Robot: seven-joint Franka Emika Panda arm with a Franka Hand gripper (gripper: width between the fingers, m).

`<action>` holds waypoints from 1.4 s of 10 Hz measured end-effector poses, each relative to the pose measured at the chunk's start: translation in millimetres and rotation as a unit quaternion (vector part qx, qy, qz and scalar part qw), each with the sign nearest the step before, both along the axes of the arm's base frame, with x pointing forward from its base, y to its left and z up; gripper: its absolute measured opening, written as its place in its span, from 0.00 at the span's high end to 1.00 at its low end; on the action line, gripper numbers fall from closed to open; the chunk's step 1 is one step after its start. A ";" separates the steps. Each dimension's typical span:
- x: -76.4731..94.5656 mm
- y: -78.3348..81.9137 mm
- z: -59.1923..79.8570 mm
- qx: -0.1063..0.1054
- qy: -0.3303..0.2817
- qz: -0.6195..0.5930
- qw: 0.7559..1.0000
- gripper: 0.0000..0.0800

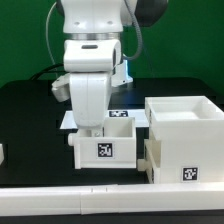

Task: Assemble drawer

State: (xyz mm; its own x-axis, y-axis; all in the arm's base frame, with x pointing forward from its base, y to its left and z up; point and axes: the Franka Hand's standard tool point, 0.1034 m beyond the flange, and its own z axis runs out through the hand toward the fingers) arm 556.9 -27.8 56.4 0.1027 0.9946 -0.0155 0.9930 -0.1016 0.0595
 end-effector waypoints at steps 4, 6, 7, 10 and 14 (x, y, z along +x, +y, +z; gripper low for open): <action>-0.6 6.9 -0.1 -0.002 0.007 -0.039 0.999 0.95; -1.0 6.8 -0.7 -0.002 0.008 -0.039 0.999 0.95; -1.0 6.6 -0.9 -0.002 0.008 -0.039 0.999 0.95; -0.6 -10.7 2.7 -0.013 0.029 -0.016 0.999 0.95; 3.2 -16.7 5.2 -0.014 0.028 -0.011 0.999 0.95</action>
Offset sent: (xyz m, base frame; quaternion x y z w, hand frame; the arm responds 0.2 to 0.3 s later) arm 0.0000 0.0000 0.0000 0.0000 0.0000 0.0000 1.0000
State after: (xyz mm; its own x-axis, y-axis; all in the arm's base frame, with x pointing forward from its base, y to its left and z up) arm 560.2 -44.5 61.6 0.1235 0.9911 -0.0503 0.9923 -0.1234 0.0063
